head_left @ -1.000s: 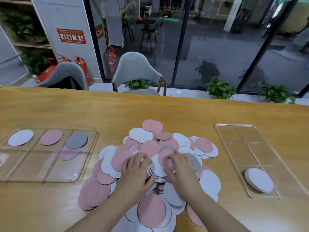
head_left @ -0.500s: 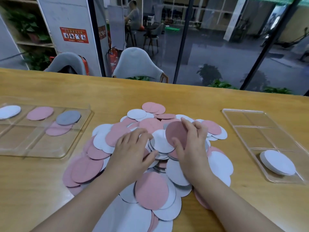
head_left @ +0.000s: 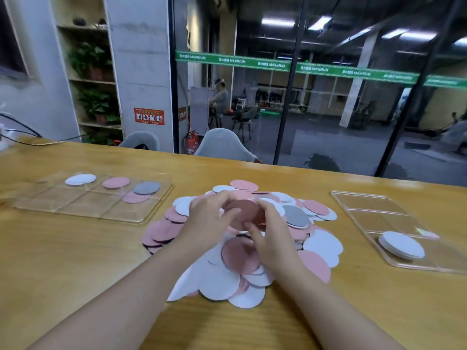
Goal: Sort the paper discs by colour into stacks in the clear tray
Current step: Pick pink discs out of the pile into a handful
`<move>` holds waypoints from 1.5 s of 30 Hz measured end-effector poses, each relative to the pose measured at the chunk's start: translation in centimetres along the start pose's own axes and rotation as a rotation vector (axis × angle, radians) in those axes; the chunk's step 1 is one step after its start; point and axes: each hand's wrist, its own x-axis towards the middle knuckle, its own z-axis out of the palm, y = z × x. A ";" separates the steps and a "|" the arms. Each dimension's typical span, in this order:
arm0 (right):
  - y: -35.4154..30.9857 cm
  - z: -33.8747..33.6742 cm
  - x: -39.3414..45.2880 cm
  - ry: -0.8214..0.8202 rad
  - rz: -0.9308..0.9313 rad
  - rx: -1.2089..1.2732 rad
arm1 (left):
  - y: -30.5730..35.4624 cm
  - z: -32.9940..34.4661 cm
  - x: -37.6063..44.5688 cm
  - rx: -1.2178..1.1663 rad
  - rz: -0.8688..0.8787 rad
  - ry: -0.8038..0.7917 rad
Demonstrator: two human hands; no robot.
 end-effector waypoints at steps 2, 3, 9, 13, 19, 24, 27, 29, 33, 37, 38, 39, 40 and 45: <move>-0.1 -0.5 -0.7 -0.076 0.006 -0.053 | -0.4 -0.8 -0.6 -0.011 -0.038 0.021; 0.0 -0.8 -1.0 -0.131 0.010 -0.106 | -0.7 -1.3 -0.9 -0.021 -0.059 0.020; -0.8 -2.1 -1.9 -0.451 -0.011 -0.393 | -2.5 -2.8 -0.9 -0.094 -0.180 0.052; -0.4 -1.7 -1.3 -0.382 -0.005 -0.365 | -3.7 -2.7 -0.5 -0.063 -0.201 0.055; 0.0 -1.0 1.0 -0.258 0.135 -0.137 | -4.7 -2.3 0.4 -0.098 -0.148 0.028; -0.4 0.2 2.8 -0.143 0.222 0.121 | -4.7 -1.6 1.3 -0.265 -0.099 -0.008; -0.1 1.5 3.7 -0.061 0.208 0.123 | -4.8 -1.2 1.5 -0.367 -0.086 -0.049; 0.0 2.4 4.2 -0.010 0.175 0.129 | -4.7 -1.2 1.6 -0.360 -0.050 -0.094; 0.7 3.1 5.1 -0.047 0.012 0.012 | -5.0 -1.5 2.1 -0.183 0.031 -0.051; 3.9 2.3 4.3 -0.150 -0.319 -0.527 | -5.9 -2.3 2.2 -0.055 0.096 0.008; 4.5 2.1 4.1 -0.175 -0.326 -0.571 | -6.1 -2.4 2.0 -0.048 0.108 0.031; 4.8 2.0 3.9 -0.188 -0.320 -0.576 | -6.2 -2.4 1.8 -0.065 0.107 0.055; 5.0 2.0 3.7 -0.190 -0.328 -0.578 | -6.2 -2.3 1.4 -0.092 0.096 0.077; 4.9 2.8 3.1 -0.142 -0.376 -0.542 | -6.3 -2.0 0.3 -0.069 0.099 0.189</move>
